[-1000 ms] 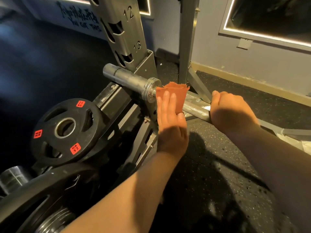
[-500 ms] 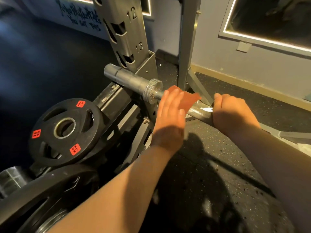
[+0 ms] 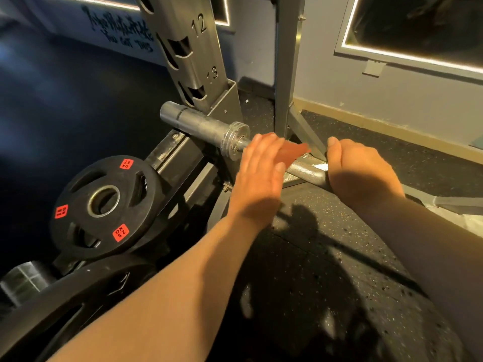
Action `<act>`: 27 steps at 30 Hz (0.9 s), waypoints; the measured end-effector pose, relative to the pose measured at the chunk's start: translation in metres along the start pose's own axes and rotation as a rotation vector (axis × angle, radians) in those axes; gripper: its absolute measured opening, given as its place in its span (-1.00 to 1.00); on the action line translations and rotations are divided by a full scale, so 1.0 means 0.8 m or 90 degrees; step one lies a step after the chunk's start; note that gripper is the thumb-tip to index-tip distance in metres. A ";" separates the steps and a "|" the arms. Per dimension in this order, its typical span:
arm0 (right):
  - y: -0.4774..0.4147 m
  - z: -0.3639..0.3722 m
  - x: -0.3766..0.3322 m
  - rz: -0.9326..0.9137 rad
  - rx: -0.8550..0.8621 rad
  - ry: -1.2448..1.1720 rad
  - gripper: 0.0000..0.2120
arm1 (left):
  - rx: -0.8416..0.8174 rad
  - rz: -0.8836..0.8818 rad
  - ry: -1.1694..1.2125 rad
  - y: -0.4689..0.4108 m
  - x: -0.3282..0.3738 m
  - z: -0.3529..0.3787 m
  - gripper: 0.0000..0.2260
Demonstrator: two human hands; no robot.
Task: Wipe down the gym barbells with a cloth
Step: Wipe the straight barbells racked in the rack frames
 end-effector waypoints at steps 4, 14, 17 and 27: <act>0.042 0.013 0.013 -0.060 0.051 0.217 -0.76 | 0.002 -0.040 0.024 -0.009 -0.017 -0.009 -0.61; 0.028 0.014 0.010 -0.062 0.085 0.248 -0.80 | 0.056 0.043 -0.031 0.011 0.084 0.047 -0.70; 0.026 0.018 0.013 -0.044 0.056 0.219 -0.71 | 0.012 0.144 -0.106 0.019 0.074 0.039 -0.64; 0.033 0.029 0.002 -0.082 0.045 0.404 -0.50 | 0.051 0.075 -0.055 0.027 0.068 0.053 -0.59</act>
Point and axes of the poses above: each hand's wrist, its own y-axis away from the middle knuckle, its own z-axis out of the palm, x = y × z, the point moved 9 cm from there along -y, towards the middle knuckle, and after that the axes turned 14 degrees about -x, right-handed, at the moved point
